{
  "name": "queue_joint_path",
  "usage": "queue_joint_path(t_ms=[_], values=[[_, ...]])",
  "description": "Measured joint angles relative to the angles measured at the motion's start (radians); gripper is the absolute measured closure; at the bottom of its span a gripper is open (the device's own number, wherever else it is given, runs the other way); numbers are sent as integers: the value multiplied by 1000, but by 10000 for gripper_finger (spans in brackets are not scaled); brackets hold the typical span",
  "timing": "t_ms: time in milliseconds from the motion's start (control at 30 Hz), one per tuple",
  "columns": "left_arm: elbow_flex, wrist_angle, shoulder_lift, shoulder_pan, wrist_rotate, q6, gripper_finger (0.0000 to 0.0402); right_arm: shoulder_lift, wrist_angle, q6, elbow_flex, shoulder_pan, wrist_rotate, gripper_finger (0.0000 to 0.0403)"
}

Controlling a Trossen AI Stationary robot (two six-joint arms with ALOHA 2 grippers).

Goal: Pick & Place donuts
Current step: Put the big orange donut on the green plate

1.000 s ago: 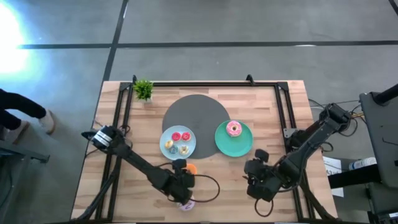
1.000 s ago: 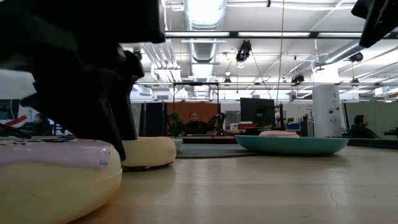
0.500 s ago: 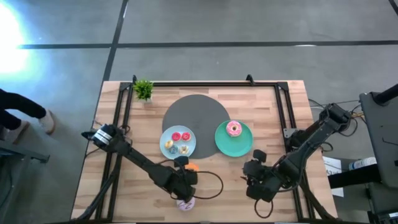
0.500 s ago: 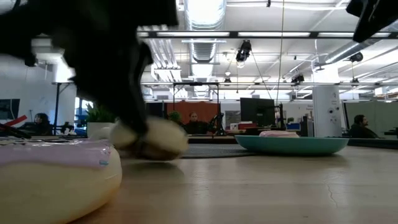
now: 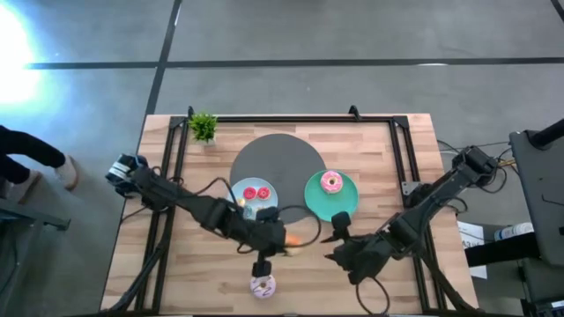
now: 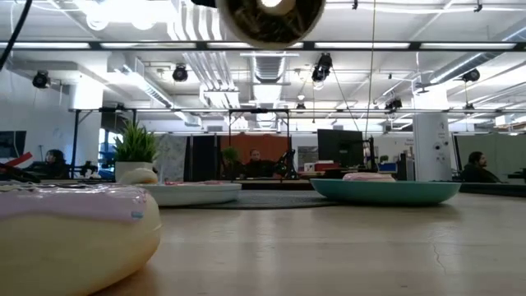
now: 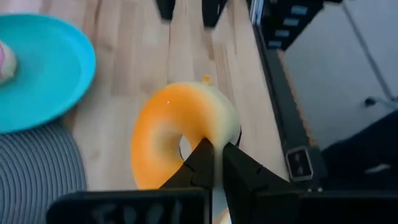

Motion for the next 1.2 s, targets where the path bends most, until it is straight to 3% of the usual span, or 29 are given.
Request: queue_joint_path(t_ms=[300,467,767,900,1133,1200], values=[[-1,133,6,61,57,30,402,0,66,-58,0,-56,8,154],[-2,162,11,91,67,38,402,0,74,-55,0,-74,57,147],[-2,210,42,119,110,39,401,0,95,-23,0,-134,28,177],[-3,213,50,139,108,51,401,2,96,-3,0,-152,-67,197],[-3,186,43,172,103,82,397,2,57,71,0,-164,-100,269],[-3,172,41,177,54,69,390,-4,13,131,0,-177,-128,298]])
